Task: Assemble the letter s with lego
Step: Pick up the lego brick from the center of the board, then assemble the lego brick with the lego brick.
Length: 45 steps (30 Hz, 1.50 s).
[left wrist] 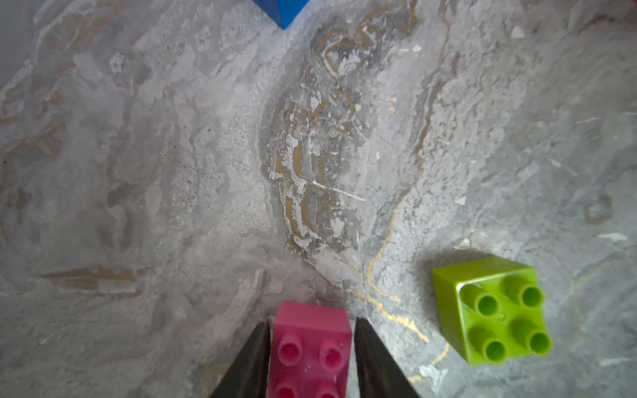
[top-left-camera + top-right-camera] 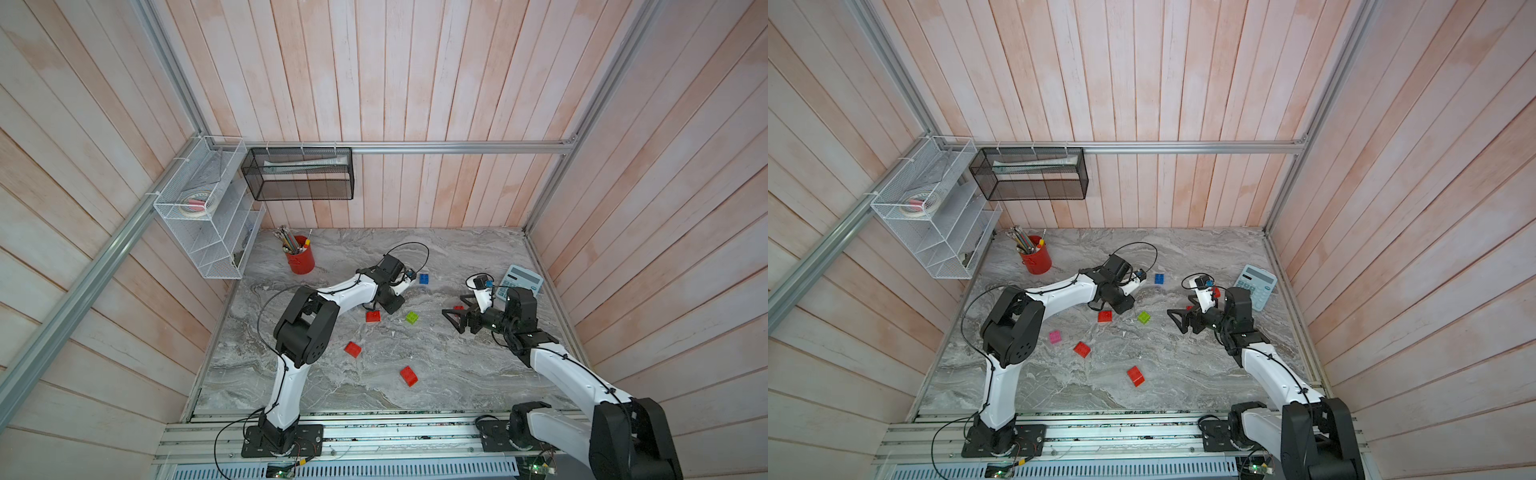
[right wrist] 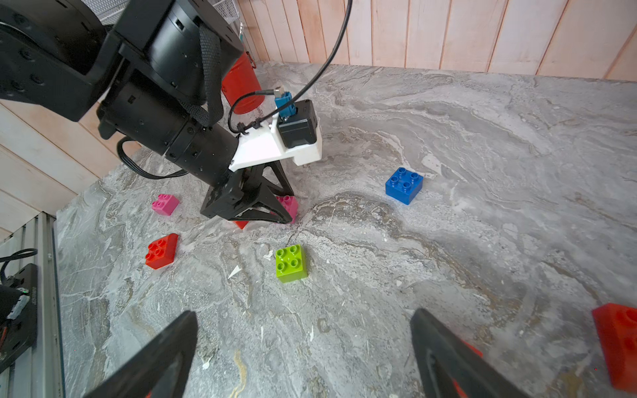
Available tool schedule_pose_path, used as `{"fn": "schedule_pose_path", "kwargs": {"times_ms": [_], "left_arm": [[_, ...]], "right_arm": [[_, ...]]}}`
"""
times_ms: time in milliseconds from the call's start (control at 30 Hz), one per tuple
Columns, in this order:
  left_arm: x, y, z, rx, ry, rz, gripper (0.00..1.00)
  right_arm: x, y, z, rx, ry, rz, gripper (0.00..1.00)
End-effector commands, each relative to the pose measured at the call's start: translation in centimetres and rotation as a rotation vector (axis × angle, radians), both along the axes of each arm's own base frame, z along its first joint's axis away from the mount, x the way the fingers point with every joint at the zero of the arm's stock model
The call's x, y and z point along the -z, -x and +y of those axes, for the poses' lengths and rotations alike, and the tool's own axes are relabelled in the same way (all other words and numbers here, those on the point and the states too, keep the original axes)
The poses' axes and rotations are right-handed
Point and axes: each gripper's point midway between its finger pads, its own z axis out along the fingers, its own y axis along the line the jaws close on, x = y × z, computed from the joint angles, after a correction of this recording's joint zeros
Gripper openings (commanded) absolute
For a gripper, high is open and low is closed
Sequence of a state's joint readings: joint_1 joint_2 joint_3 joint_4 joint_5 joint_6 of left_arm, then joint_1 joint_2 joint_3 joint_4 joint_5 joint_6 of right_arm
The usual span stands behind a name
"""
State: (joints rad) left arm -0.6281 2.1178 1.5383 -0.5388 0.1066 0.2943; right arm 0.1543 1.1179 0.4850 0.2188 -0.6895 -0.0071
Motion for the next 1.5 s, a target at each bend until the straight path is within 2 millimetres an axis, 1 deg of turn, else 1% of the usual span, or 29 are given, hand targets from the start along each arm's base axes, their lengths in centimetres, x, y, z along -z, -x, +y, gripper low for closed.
{"fn": "schedule_pose_path", "kwargs": {"times_ms": [0,67,200,300,400,500,600,633,767,967,1100,1300,1467], "left_arm": [[0.2,-0.2,-0.2,0.01,-0.024,0.003,0.39],[0.3,-0.1,-0.2,0.005,-0.029,0.009,0.36],[0.2,-0.2,0.0,-0.017,-0.033,0.014,0.28],[0.1,-0.3,0.2,-0.051,-0.038,0.027,0.27],[-0.2,-0.6,0.6,-0.131,-0.042,0.037,0.27],[-1.2,-1.2,1.1,-0.257,-0.035,0.041,0.25],[-2.0,-1.3,2.0,-0.387,-0.042,0.056,0.25],[-2.4,-1.2,2.2,-0.439,-0.031,0.067,0.26],[-3.8,-0.5,2.2,-0.559,0.043,0.091,0.27],[-4.3,0.9,3.9,-0.724,0.046,0.122,0.27],[-5.1,1.7,4.7,-0.8,0.041,0.119,0.27],[-4.6,2.5,5.8,-0.891,0.045,0.127,0.27],[-4.0,2.5,5.2,-0.923,0.078,0.152,0.27]], "right_arm": [[0.5,0.5,-0.1,0.0,-0.003,0.023,0.98],[0.5,0.5,-0.1,-0.002,-0.005,0.023,0.98],[0.5,0.5,-0.1,-0.002,-0.004,0.021,0.98],[0.5,0.5,-0.1,-0.004,-0.007,0.025,0.98],[0.6,0.5,-0.1,-0.004,-0.01,0.026,0.98],[0.5,0.4,-0.1,0.001,-0.016,0.028,0.98],[0.4,0.2,0.0,0.003,-0.021,0.035,0.98],[0.5,0.2,0.0,0.004,-0.024,0.039,0.98],[0.5,0.0,0.2,0.008,-0.046,0.056,0.98],[0.1,0.1,0.9,-0.007,-0.087,0.064,0.98],[0.5,0.2,1.6,-0.022,-0.095,0.076,0.98],[0.8,0.4,2.3,-0.038,-0.108,0.087,0.98],[1.1,0.6,2.4,-0.043,-0.111,0.094,0.98]]}}
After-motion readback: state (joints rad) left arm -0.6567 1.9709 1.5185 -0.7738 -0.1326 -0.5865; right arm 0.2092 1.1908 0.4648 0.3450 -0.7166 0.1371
